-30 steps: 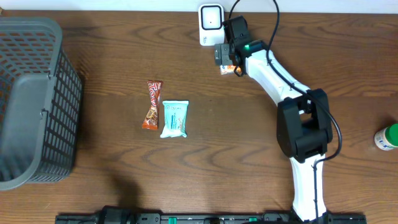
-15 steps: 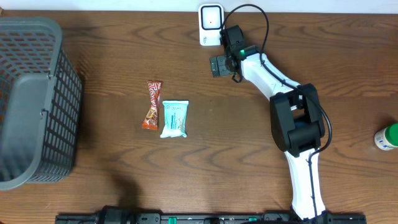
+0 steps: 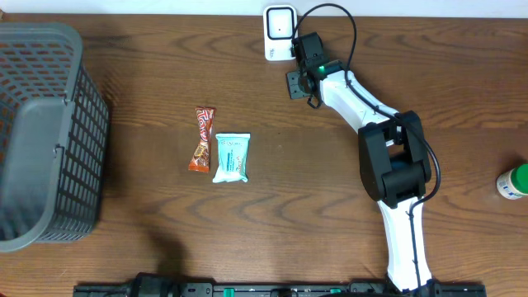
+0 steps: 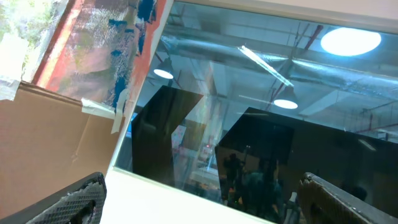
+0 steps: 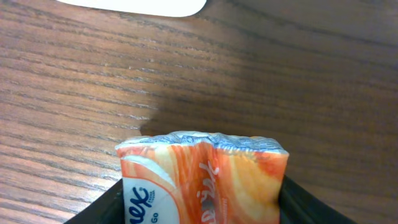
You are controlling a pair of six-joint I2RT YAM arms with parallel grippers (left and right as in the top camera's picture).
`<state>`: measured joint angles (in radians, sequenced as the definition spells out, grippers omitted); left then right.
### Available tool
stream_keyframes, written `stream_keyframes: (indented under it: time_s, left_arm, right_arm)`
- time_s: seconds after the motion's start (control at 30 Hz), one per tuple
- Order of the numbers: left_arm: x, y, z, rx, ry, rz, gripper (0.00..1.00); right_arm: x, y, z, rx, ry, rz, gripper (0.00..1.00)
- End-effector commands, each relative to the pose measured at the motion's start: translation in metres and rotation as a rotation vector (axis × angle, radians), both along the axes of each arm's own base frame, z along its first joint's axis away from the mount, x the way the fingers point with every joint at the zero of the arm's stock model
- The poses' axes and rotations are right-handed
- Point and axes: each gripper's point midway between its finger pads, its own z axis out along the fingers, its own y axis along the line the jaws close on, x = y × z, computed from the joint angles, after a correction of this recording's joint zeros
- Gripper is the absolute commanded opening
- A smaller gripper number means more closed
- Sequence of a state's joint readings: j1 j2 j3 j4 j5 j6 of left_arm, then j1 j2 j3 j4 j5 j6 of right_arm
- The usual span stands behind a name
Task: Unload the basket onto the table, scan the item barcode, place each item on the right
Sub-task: 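Carry the orange packet to the white scanner and hold it there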
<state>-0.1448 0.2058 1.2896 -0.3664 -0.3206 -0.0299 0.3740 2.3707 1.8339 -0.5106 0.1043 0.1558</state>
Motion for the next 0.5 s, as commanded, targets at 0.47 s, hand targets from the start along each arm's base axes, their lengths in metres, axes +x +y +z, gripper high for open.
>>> stream_keyframes:
  time_s: [0.47]
  left_arm:
    - [0.000,0.001,-0.001,-0.011,-0.003,0.004,0.98]
  right_arm:
    - [0.022,0.013,0.129,0.096,-0.266,0.020,0.52]
